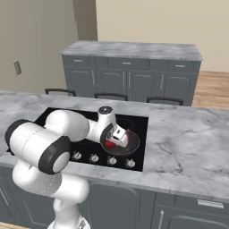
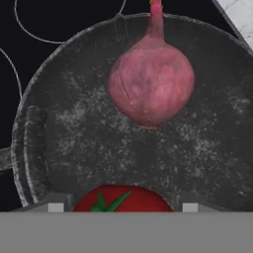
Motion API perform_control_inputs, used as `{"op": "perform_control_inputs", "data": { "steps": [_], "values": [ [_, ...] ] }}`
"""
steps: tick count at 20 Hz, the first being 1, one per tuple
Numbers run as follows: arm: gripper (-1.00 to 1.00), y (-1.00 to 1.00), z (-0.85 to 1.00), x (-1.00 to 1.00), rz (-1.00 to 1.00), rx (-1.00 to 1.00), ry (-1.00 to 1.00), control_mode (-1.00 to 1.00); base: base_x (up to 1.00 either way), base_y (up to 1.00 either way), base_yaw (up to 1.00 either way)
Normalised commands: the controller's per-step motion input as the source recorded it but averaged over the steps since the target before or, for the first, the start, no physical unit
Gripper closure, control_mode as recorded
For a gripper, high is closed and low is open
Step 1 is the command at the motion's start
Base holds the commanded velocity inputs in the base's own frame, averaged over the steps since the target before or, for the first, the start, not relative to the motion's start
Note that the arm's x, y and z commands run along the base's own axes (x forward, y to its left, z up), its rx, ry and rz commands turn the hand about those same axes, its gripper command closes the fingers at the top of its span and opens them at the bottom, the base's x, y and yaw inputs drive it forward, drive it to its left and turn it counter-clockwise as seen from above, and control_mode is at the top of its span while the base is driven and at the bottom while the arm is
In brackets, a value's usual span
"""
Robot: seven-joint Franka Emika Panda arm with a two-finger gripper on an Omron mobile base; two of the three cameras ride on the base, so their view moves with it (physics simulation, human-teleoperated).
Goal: Place the pan on the front right burner on the stove. Then place the tomato and the onion in the pan and turn on the front right burner.
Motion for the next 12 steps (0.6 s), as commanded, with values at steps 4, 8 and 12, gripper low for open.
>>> {"op": "perform_control_inputs", "data": {
  "steps": [4, 8, 12],
  "values": [
    [-1.0, -0.14, 0.12, -0.19, -0.01, 0.0, 0.0, -1.0, 0.0, 0.0, 0.0],
    [-1.0, -0.05, 0.34, -0.18, 0.0, 0.0, -0.01, -1.0, 0.0, 0.0, 0.0],
    [-1.0, 0.0, 0.62, -0.17, 0.0, 0.0, -0.01, -1.0, 0.0, 0.0, 0.0]
  ]
}}
